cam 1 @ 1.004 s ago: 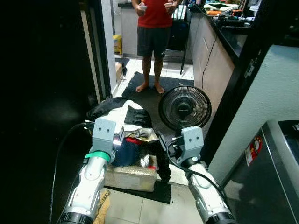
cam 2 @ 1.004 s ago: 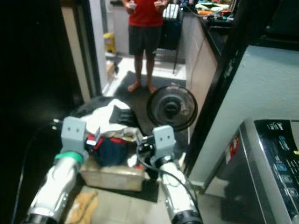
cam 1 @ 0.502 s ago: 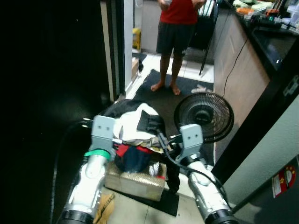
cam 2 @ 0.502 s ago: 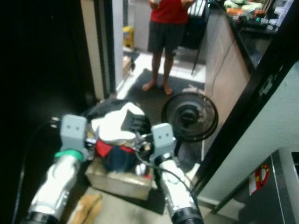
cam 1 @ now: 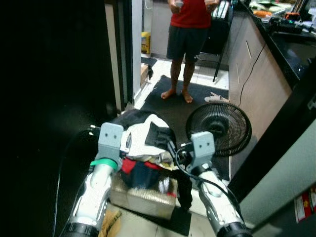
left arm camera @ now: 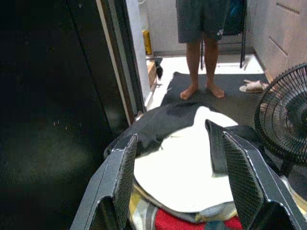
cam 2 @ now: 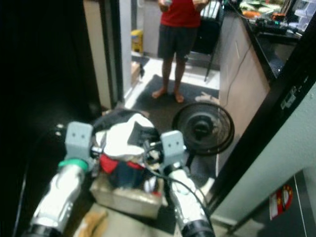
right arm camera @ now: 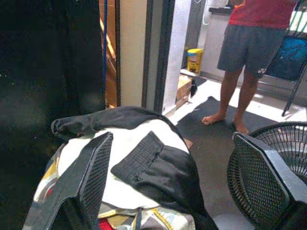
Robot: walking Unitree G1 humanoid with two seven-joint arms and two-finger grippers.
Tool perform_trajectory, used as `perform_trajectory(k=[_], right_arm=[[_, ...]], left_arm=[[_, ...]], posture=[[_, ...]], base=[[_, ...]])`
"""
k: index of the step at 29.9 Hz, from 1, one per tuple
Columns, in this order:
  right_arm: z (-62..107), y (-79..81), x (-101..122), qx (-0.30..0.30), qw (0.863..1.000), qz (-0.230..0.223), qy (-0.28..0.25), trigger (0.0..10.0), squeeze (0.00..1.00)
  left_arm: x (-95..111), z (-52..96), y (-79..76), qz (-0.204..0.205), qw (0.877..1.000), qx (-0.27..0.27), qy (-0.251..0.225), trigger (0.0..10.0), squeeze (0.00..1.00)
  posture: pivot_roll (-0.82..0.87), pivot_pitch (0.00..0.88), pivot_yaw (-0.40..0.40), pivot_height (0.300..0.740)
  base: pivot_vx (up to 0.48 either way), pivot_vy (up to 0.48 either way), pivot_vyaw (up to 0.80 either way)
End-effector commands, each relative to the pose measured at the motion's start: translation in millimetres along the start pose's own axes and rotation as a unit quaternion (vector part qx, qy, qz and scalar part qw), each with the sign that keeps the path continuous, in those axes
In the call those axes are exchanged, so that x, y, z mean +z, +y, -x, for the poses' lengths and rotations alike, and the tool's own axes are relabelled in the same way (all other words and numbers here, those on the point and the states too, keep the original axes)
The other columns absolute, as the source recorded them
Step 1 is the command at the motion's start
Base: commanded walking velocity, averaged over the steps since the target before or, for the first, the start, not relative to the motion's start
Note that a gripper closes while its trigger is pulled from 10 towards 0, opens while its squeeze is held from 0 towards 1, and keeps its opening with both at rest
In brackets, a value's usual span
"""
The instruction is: Clothes washing
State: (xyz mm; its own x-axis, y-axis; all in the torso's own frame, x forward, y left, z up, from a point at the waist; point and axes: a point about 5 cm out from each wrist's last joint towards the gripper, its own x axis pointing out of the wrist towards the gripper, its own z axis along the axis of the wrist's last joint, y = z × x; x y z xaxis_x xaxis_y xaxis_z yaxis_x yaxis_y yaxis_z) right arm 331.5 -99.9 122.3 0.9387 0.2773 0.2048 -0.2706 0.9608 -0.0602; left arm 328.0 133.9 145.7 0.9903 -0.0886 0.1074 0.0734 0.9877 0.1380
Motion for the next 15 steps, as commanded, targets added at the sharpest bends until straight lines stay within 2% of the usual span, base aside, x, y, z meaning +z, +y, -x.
perform_trajectory(k=[1, 2, 7, 15], right_arm=[[2.3, 1.2, -4.3, 0.001, 1.0, 0.001, 0.01, 10.0, 0.0], [2.3, 1.3, -4.3, 0.001, 1.0, 0.002, 0.01, 10.0, 0.0], [2.3, 1.5, -4.2, -0.001, 1.0, -0.001, 0.009, 10.0, 0.0], [2.0, 1.4, -4.7, -0.001, 1.0, -0.005, 0.01, 10.0, 0.0]], left_arm=[[-4.3, 1.4, 2.4, -0.005, 1.0, 0.002, 0.009, 10.0, 0.0], [-4.4, 1.4, 2.4, -0.006, 1.0, 0.001, 0.009, 10.0, 0.0], [-4.2, 1.3, 2.5, -0.007, 1.0, 0.0, 0.009, 10.0, 0.0], [-4.4, 1.2, 2.4, -0.007, 1.0, -0.001, 0.009, 10.0, 0.0]], posture=[[0.04, 0.0, 0.007, 0.74], [0.05, 0.0, 0.007, 0.74], [0.05, 0.0, 0.008, 0.74], [0.05, 0.0, 0.008, 0.74]], base=[[0.281, 0.0, 0.0], [0.281, 0.0, 0.0], [0.279, 0.0, 0.7], [0.28, 0.0, 0.0]])
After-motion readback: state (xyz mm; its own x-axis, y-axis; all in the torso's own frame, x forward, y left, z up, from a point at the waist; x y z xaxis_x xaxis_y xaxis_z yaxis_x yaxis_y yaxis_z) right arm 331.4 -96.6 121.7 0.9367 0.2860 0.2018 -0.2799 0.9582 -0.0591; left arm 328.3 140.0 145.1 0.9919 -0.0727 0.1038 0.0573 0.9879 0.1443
